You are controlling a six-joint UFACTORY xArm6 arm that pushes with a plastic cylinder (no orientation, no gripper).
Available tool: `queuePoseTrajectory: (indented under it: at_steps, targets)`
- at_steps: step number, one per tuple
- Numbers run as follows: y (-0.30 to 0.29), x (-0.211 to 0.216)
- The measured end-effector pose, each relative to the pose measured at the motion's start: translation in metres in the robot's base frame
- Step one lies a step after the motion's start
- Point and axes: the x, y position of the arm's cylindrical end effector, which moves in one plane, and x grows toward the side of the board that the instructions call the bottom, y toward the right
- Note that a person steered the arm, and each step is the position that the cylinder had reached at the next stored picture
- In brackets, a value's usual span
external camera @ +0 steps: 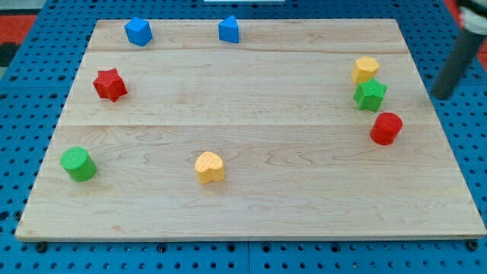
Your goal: Point your arm at the bottom center
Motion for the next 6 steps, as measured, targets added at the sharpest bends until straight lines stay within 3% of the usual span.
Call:
queuePoseTrajectory:
  at_steps: [1,2,3,5,6]
  targets:
    - [-0.002,0.034]
    - [-0.032,0.147]
    - [-0.087,0.207]
    - [-0.309,0.207]
    - [-0.346,0.171]
